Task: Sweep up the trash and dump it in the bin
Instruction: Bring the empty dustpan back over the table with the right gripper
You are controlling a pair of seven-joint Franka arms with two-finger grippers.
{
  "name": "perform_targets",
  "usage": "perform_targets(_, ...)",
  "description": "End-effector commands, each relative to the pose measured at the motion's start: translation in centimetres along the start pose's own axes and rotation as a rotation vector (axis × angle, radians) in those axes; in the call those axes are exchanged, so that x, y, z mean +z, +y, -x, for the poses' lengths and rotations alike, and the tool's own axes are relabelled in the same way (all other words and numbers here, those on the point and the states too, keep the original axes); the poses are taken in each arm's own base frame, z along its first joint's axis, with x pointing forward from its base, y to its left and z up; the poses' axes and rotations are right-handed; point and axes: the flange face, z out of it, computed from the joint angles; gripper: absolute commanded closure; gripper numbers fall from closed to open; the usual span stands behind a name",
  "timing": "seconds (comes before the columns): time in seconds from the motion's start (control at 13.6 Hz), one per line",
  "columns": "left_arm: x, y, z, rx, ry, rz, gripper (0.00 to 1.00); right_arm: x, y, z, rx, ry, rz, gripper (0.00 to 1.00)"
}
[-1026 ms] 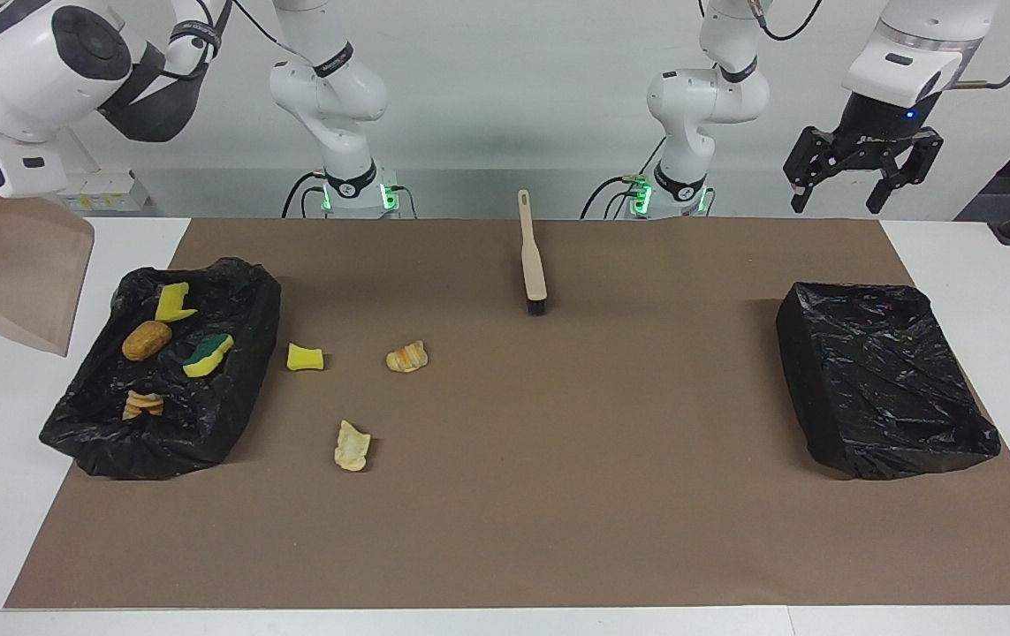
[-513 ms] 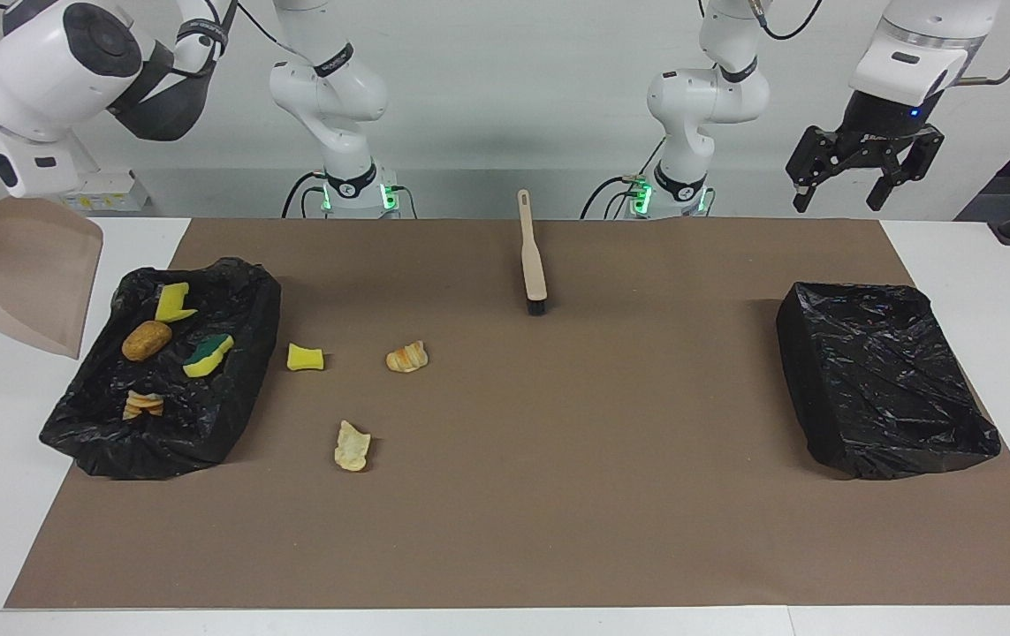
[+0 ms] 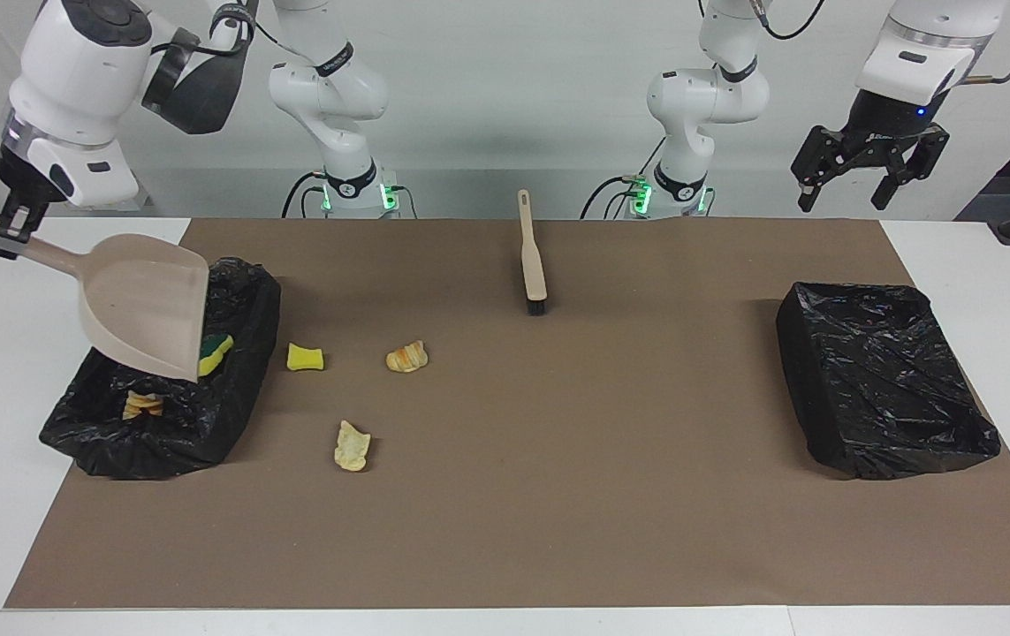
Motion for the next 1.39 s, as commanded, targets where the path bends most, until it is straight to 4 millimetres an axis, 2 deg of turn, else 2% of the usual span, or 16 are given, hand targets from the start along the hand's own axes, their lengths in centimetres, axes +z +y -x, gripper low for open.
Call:
perform_targets(0.0,-0.4,-0.3,0.5,-0.014,-0.009,0.01,0.0,-0.9,0.3,-1.9,0.036,0.123,0.03,1.0)
perform_targets(0.44,-0.4,-0.3,0.5,-0.012,-0.009,0.01,0.0,1.2,1.9,-6.2,0.166,0.377,-0.006,1.0)
perform_targets(0.73,-0.4,-0.3,0.5,-0.014,-0.009,0.01,0.0,-0.3,3.1,-12.4,0.288,0.464,-0.053,1.0)
perform_targets(0.88,-0.4,-0.3,0.5,-0.014,-0.009,0.01,0.0,-1.8,3.4,-14.8,0.379,0.493,-0.081,1.0)
perform_targets(1.1,-0.4,-0.3,0.5,-0.013,-0.009,0.01,0.0,-2.6,3.3,-18.4,0.482,0.533,-0.147,1.0)
perform_targets(1.32,-0.4,-0.3,0.5,-0.014,-0.009,0.01,0.0,-4.3,3.4,-22.1,0.563,0.536,-0.186,1.0)
